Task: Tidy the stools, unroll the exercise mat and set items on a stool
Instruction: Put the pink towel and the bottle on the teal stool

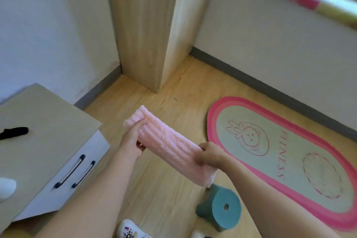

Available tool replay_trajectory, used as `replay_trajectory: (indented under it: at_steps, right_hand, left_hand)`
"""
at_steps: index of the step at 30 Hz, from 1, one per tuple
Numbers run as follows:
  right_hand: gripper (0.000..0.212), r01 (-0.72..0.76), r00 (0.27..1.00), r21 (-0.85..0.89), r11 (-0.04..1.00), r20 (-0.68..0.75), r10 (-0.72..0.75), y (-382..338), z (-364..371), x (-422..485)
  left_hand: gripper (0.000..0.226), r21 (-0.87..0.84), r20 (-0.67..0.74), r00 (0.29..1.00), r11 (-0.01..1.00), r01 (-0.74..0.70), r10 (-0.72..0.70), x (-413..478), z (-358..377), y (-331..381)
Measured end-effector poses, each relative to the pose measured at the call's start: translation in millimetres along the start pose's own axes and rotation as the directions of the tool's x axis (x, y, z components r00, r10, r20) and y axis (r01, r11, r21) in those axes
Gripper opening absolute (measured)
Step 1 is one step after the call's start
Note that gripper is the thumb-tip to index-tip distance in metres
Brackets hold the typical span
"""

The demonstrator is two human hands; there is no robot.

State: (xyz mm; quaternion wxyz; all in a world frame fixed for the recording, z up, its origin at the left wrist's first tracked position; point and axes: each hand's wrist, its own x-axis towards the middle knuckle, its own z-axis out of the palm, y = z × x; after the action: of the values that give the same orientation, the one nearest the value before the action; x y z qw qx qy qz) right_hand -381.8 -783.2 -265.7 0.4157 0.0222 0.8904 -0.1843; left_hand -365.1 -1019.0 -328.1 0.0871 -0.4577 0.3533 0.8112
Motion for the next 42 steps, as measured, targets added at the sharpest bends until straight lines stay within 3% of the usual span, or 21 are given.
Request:
replay_trajectory:
  at_steps: [4, 9, 15, 20, 23, 30, 36, 42]
  right_hand:
    - [0.010, -0.113, 0.991, 0.078, 0.991, -0.060, 0.118, 80, -21, -10]
    - [0.022, -0.222, 0.938, 0.230, 0.948, -0.215, 0.272, 191, -35, -24]
    - [0.028, -0.237, 0.825, 0.593, 0.770, -0.295, 0.482, 347, -41, -23]
    - [0.035, -0.261, 0.754, 0.741, 0.619, -0.244, 0.610, 449, -18, 12]
    - [0.033, -0.344, 0.715, 0.730, 0.590, -0.204, 0.669, 505, 15, 62]
    - [0.029, -0.448, 0.745, 0.645, 0.620, -0.114, 0.657, 584, 123, 188]
    - [0.030, -0.492, 0.751, 0.643, 0.587, -0.029, 0.660, 619, 198, 262]
    - [0.035, -0.496, 0.744, 0.663, 0.561, -0.009, 0.668, 637, 233, 296]
  left_hand:
    - [0.056, 0.082, 0.008, 1.000, 0.996, -0.029, 0.029, -1, 48, -45]
    - [0.024, 0.430, 0.049, 0.994, 0.896, -0.111, 0.099, -9, 97, -114]
    - [0.022, 0.694, 0.090, 0.991, 0.706, -0.137, 0.103, -16, 177, -225]
    - [0.026, 0.831, 0.072, 0.993, 0.545, -0.113, 0.096, 13, 226, -325]
    - [0.017, 0.903, 0.057, 0.991, 0.418, -0.102, 0.120, 61, 240, -391]
    - [0.013, 0.973, -0.004, 0.996, 0.232, -0.018, 0.094, 200, 204, -501]
    - [0.027, 0.994, -0.075, 0.996, 0.089, 0.070, 0.058, 280, 161, -555]
    - [0.025, 0.996, -0.086, 0.995, -0.008, 0.087, 0.048, 310, 138, -584]
